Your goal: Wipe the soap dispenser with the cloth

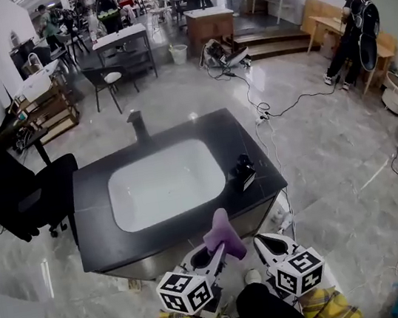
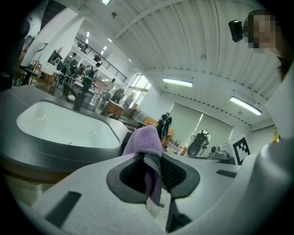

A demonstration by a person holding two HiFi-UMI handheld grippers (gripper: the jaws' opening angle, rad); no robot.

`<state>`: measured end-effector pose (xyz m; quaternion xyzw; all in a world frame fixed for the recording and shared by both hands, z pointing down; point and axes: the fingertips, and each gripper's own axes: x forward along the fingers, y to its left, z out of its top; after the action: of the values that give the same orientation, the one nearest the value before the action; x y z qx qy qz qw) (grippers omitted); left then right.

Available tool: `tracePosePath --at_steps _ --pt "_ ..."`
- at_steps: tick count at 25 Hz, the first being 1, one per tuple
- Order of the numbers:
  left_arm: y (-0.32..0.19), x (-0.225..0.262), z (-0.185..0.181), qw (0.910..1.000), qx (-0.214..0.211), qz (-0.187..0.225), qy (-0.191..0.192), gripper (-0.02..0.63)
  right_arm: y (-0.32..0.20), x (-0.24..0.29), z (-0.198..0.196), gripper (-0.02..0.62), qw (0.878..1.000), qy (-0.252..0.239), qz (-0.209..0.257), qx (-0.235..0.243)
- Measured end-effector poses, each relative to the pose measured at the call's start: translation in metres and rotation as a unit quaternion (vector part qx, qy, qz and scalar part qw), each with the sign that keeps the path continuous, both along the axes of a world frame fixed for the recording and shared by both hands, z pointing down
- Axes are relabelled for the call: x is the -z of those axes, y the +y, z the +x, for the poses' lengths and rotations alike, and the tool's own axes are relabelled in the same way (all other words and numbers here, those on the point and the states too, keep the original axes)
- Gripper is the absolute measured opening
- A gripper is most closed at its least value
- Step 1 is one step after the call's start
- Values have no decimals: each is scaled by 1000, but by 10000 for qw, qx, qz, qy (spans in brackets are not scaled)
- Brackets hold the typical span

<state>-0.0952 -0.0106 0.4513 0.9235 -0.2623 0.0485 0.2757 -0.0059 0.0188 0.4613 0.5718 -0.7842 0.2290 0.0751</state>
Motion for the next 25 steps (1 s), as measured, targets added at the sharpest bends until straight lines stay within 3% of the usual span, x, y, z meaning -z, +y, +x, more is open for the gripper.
tracePosePath --at_steps 14,25 --pt "-60 1 63 9995 280 22 -148 64 -65 1 67 6 9997 -69 61 216" --pt "-99 3 85 9977 632 139 -209 64 -113 6 94 6 9980 -8 249 584"
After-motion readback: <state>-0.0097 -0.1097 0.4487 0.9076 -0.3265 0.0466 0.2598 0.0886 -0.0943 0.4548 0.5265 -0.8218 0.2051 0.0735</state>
